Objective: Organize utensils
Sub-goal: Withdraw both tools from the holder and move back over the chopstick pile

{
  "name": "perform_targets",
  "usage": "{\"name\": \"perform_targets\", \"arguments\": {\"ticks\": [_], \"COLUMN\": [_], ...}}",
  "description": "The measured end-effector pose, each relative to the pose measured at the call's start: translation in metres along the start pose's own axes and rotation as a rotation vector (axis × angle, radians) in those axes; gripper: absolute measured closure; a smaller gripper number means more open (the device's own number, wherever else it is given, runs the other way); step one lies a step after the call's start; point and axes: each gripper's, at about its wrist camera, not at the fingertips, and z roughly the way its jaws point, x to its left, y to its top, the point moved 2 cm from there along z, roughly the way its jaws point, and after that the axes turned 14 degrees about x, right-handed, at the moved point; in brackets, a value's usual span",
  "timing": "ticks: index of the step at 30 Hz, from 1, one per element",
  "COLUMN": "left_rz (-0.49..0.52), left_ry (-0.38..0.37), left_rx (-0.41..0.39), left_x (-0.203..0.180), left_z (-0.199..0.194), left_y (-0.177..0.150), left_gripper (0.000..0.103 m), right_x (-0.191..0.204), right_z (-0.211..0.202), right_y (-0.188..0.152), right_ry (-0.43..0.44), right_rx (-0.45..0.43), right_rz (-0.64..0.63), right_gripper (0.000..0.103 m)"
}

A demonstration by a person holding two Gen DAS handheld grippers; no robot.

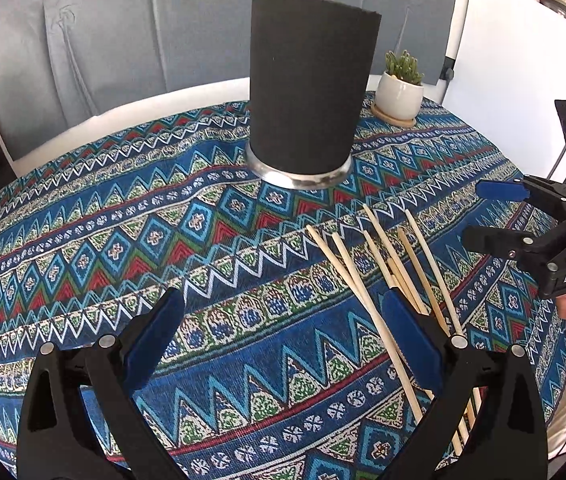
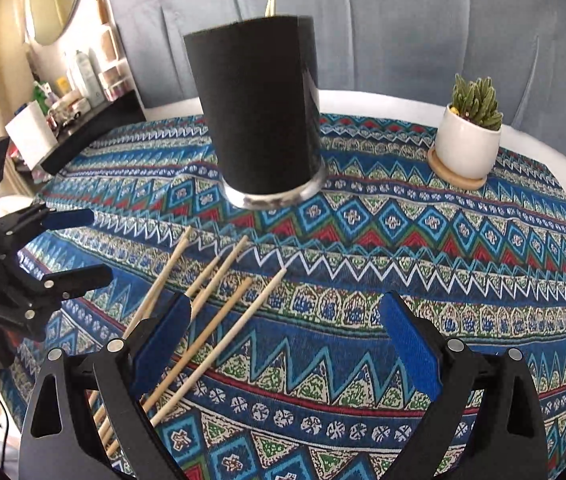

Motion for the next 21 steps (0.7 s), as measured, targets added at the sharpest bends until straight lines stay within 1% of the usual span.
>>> {"name": "perform_targets", "arguments": {"ticks": [2,4,10,13,16,17,21], "left_rz": [-0.005,0.002,0.057,0.088,0.123,0.121,0.100], "left_ry": [-0.025,-0.027,0.023,0.005,0.023,0.023,-0.003], "left_rx": [0.025,0.043,0.041,0.052,0.062,0.053,0.072], "left_x": [-0.002,-0.005,-0.016,-0.024,-0.031,-0.031,-0.027], "left_z": [0.006,0.010,0.014,0.017,0.020,0.020,0.021], "left_y": [-0.003,-0.007,-0.016,-0.021,-0.025,-0.025,-0.026], "left_gripper": [0.006,0.006,0.006,0.006,0.006,0.006,0.006], "right_x": [0.000,-0.001,-0.003,-0.003,0.002,0.005,0.011], "right_z": [0.008,0.014,0.023,0.026,0.031,0.033,0.033], "right_y": [-0.003,-0.005,-0.007,-0.008,-0.008,-0.009,-0.008], "right_ry": [-0.007,-0.019,-0.060,-0.060,-0.085,-0.094,-0.112], "right_rx": [0.036,0.061,0.091,0.107,0.128,0.134,0.132], "right_rz": [0.002,-0.003,-0.008,-0.002,-0.017,-0.028,-0.039], "right_gripper": [0.012,0.012,0.012,0.012,0.012,0.012,0.012]}}
